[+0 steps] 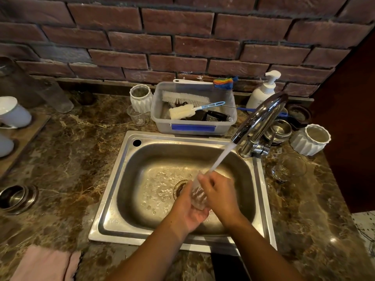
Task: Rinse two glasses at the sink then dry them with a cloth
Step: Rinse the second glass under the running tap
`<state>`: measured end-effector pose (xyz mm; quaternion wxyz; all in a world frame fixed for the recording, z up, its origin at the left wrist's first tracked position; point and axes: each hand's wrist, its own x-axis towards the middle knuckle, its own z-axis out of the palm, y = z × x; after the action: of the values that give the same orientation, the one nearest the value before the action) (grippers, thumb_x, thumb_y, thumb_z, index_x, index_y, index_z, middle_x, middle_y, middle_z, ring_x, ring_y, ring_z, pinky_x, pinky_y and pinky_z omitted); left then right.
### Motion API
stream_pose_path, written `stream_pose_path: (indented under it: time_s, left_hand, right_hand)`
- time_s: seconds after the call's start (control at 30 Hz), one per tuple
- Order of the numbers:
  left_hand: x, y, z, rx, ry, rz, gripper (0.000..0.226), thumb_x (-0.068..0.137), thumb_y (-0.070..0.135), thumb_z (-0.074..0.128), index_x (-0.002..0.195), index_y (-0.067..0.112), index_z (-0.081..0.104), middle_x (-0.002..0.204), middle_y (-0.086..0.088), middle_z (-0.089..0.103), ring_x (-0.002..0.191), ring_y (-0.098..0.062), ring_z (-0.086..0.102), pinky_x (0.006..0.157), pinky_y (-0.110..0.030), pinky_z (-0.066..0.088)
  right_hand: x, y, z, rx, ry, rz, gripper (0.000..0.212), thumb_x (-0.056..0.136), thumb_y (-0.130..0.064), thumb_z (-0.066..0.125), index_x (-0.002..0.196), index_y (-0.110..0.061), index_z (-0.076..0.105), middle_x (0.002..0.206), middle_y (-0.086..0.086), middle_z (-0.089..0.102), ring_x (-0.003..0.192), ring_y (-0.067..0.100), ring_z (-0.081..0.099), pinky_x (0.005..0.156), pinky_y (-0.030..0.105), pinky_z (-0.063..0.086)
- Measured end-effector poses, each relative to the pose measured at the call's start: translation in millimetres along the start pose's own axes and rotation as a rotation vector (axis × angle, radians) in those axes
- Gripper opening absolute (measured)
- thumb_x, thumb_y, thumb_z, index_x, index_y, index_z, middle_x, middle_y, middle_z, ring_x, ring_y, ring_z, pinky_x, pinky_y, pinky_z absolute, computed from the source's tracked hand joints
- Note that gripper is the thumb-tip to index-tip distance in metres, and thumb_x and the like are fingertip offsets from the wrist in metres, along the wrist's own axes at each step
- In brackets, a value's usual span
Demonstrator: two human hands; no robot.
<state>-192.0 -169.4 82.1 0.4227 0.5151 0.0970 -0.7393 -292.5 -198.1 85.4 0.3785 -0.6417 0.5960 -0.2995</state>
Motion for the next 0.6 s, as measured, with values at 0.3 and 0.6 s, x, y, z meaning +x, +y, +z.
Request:
stream_pose_path:
  time_s: [0.3,0.6]
  left_hand:
    - [-2.6,8.1,-7.9,0.006,-0.063,-0.085,0.04,0.098,0.042,0.058,0.095,0.006,0.077,0.068,-0.008,0.069,0.048,-0.017,0.061,0.044,-0.021,0.044]
    - [-5.8,9.0,-0.6,0.136,-0.062,0.088,0.053,0.099,0.056,0.05,0.11,0.01,0.073,0.084,-0.011,0.075,0.061,-0.019,0.061,0.05,-0.025,0.044]
  right_hand:
    - [5.9,-2.6,-10.3,0.018,-0.149,-0.153,0.026,0.085,-0.038,0.074,0.066,-0.027,0.061,0.06,-0.003,0.061,0.058,0.007,0.055,0.057,0.021,0.045]
    - [14.2,-7.8,-9.0,0.172,-0.063,0.103,0.025,0.082,-0.036,0.077,0.076,-0.014,0.068,0.068,0.002,0.066,0.063,0.01,0.063,0.061,0.026,0.052]
